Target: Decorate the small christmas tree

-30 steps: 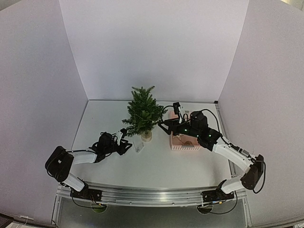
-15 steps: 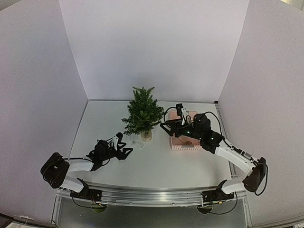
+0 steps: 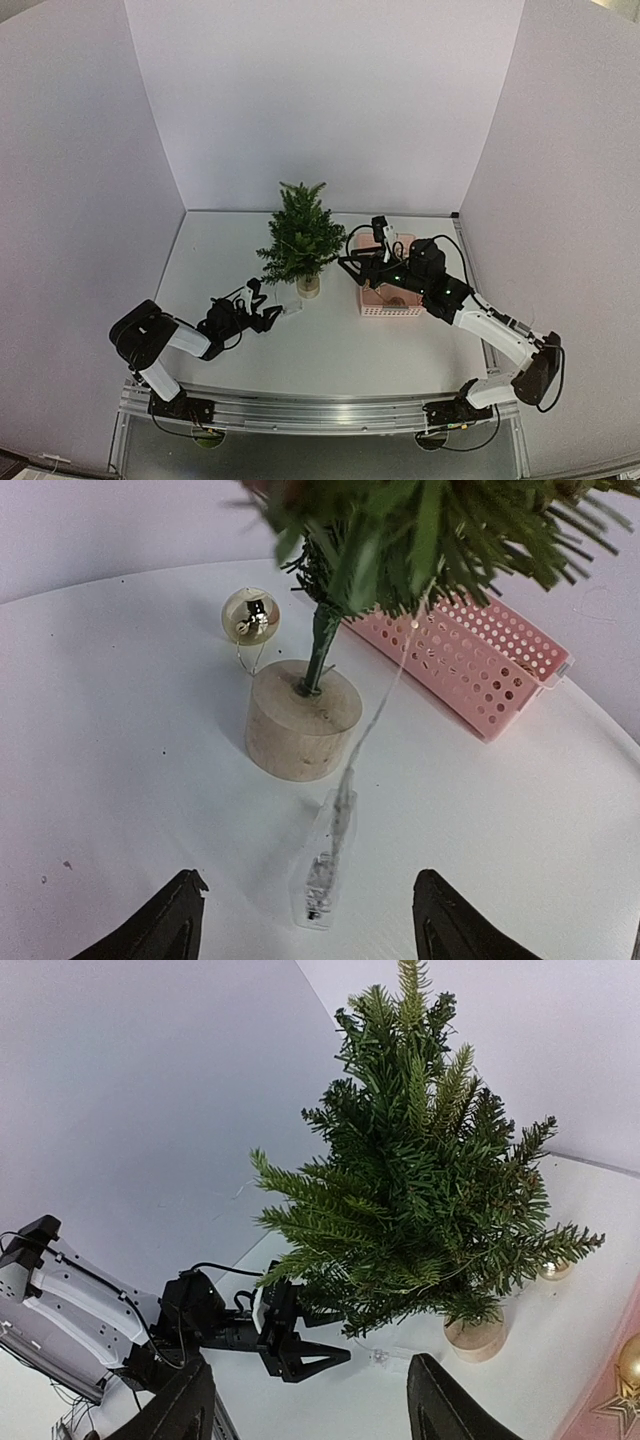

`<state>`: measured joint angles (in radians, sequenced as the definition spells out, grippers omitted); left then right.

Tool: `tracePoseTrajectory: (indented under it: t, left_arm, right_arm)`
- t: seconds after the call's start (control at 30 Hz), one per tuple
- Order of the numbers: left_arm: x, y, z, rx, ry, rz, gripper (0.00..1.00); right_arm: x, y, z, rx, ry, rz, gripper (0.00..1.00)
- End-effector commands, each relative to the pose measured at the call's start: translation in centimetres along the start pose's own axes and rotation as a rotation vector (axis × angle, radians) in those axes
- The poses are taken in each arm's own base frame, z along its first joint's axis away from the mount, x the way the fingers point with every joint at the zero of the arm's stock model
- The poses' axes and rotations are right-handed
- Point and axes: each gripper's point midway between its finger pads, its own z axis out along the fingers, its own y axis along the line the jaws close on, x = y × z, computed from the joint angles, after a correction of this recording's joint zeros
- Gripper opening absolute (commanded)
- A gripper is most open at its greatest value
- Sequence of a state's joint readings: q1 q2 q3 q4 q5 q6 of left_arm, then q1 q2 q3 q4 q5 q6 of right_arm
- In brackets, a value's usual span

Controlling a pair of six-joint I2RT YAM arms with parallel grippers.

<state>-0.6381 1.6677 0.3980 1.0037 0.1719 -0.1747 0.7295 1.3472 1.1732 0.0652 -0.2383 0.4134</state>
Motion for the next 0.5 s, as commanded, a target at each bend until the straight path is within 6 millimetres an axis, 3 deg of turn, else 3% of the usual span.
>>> tracePoseTrajectory:
  t: [0.0, 0.2, 0.47]
  left_arm:
    - [-4.4, -1.6, 1.0, 0.079, -0.165, 0.076, 0.68]
    - [-4.9, 0.1, 1.5, -0.006, -0.176, -0.021, 0.45]
    - [-4.4, 0.7, 2.1, -0.035, -0.15, -0.042, 0.42]
  right_arm:
    - [-1.4, 0.3, 0.3, -0.003, -0.046, -0.046, 0.64]
    - [-1.7, 0.4, 0.3, -0.003, -0.052, -0.066, 0.64]
    - [-2.2, 0.9, -0.3, -0.008, -0.067, -0.082, 0.64]
